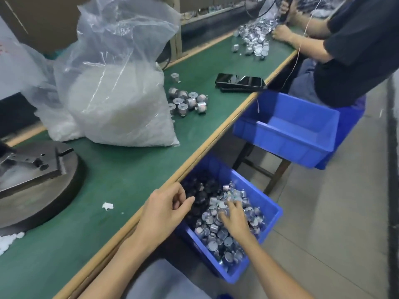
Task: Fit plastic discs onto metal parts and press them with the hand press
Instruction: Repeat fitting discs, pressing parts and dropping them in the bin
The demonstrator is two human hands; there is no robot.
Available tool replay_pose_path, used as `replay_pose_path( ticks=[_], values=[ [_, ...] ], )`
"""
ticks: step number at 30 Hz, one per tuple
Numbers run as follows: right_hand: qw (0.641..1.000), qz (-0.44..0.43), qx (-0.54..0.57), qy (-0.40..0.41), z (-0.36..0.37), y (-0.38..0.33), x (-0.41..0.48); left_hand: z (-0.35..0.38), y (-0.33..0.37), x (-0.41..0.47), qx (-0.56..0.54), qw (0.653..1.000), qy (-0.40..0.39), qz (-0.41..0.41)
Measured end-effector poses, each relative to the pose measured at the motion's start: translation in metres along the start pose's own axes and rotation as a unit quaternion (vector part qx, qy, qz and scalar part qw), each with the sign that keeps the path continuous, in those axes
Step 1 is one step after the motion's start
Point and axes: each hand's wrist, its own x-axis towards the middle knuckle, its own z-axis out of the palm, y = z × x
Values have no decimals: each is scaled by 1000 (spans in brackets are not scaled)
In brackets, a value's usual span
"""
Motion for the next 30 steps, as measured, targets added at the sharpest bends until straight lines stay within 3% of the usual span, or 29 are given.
replay_pose_path(
  ticks=[10,14,17,23,30],
  values=[
    [985,-57,103,125,-33,-41,-3,-20,3,-1,50,999,-6,4],
    [955,-179,172,161,-65,-104,-5,-64,3,-5,99,995,4,2],
    [912,-303,214,173,-84,-164,-13,-105,3,-12,142,990,25,0],
    [800,-529,269,86,-75,-317,-54,-206,0,-59,273,959,73,-22],
    [663,-702,252,-58,-21,-449,-146,-302,-7,-157,479,853,13,-208]
  ],
)
